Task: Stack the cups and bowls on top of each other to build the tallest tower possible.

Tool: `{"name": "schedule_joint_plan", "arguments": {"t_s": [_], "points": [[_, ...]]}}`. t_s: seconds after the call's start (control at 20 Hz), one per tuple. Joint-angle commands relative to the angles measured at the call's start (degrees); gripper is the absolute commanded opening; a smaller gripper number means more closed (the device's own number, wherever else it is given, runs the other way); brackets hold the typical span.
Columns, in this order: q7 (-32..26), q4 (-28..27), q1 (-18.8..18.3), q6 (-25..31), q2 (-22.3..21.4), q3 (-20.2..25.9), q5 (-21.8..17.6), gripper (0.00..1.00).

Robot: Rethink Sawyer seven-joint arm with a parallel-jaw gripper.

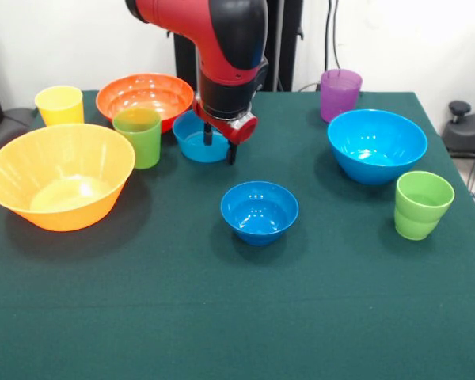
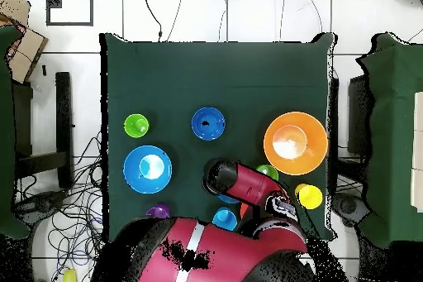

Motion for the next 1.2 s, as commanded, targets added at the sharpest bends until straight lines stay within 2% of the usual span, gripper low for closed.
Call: {"name": "schedule_joint_plan", "arguments": {"t_s": [0.05,0.55,0.6,1.2], "points": [[8.3,1.7,0.6,-5.2,1.3,6.5,0.3,1.00],[8.6,1.5,1.2,-5.5,1.4,6.5,0.5,1.00],[8.6,1.5,1.3,-5.5,1.4,6.6,0.5,0.00],[9.1,1.5,2.5,-5.4,1.6,5.9,0.9,0.00]]}}
